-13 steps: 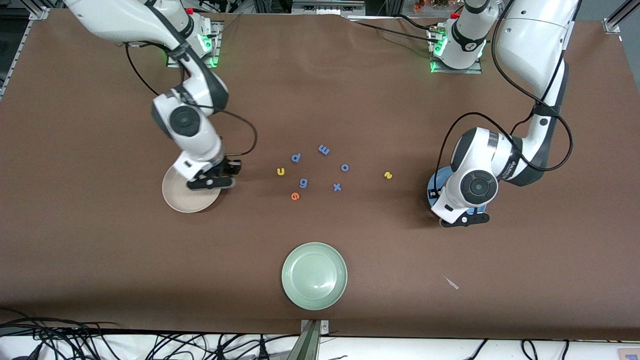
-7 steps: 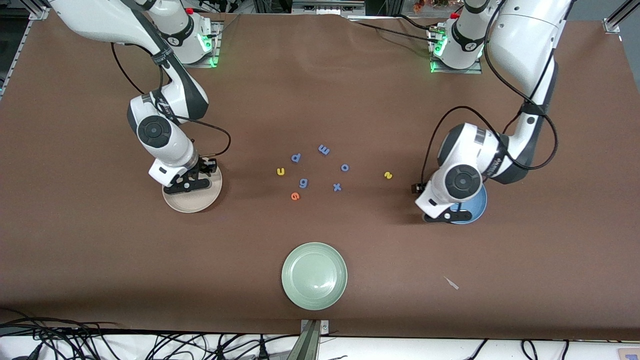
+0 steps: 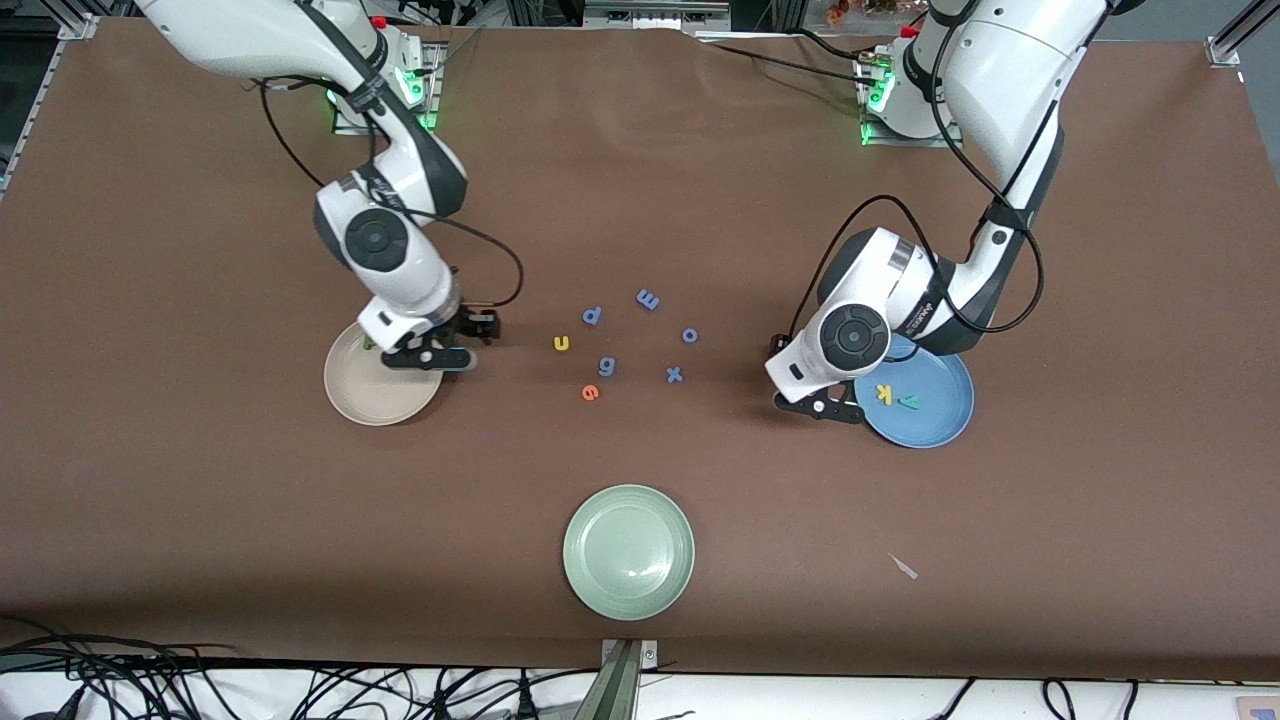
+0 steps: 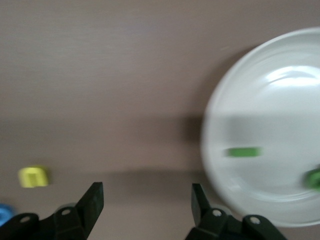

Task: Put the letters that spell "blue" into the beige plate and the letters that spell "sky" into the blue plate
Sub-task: 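Grasp the yellow n with the right gripper while the left gripper grasps the s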

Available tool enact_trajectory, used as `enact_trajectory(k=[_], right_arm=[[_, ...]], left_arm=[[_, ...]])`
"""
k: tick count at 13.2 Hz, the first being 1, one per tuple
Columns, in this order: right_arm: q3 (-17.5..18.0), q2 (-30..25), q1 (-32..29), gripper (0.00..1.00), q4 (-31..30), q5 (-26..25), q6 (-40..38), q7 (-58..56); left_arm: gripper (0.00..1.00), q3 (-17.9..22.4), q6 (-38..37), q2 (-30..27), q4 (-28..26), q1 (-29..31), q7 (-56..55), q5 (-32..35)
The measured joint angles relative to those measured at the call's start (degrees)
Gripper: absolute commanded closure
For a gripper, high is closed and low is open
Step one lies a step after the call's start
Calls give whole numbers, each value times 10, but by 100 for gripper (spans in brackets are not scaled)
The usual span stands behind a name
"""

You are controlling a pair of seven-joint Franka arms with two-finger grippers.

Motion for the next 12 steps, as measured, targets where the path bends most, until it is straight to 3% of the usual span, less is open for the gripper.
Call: enact_trajectory(k=[4, 6, 7, 8, 10, 12], right_arm=[[12, 62, 59, 21, 46, -10, 15, 53], [12, 85, 80, 21, 56, -48, 41, 69], [12, 95, 87, 21, 57, -81, 47, 81], [12, 106, 93, 21, 57, -115, 50, 102], [12, 123, 100, 23, 57, -174, 54, 140], [11, 129, 100, 35, 58, -186, 56, 145]], left_arm=[[10, -5, 22, 2, -13, -1, -151, -13], [10, -9, 60, 2, -36, -3, -238, -13], [19, -16, 86, 2, -49, -3, -280, -13], [34, -22, 103, 2, -60, -4, -315, -13], [39, -27, 113, 2, -70, -5, -365, -13], [40, -26, 122, 2, -78, -4, -392, -13]])
